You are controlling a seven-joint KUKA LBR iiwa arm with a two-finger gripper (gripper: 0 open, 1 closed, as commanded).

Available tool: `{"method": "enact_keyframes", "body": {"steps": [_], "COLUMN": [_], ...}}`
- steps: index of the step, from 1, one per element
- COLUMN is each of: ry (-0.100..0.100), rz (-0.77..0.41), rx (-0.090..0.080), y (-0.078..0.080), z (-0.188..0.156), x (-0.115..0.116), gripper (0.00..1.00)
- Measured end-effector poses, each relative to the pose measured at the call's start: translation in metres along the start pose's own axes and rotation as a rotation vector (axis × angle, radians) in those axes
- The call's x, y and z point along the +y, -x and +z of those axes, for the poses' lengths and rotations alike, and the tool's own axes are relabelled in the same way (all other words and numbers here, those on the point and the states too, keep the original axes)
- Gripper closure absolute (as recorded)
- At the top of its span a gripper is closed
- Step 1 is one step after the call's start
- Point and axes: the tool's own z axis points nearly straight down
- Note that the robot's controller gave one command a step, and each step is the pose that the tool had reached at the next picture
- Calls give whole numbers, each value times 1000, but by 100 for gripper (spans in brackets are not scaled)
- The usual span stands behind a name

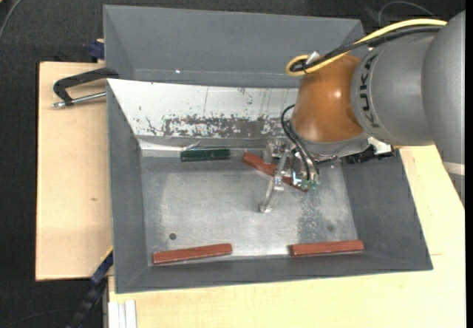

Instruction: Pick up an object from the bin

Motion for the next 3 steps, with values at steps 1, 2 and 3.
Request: {"method": "enact_keyframes", "body": {"steps": [1, 2, 3], "ry": [3, -2, -1], "rz": [0, -35, -40], "rx": [-13, -7, -2], "y": [4, -36, -38], "z": [-6, -3, -1], "x": [1, -118, -114], "gripper": [100, 100, 0]}}
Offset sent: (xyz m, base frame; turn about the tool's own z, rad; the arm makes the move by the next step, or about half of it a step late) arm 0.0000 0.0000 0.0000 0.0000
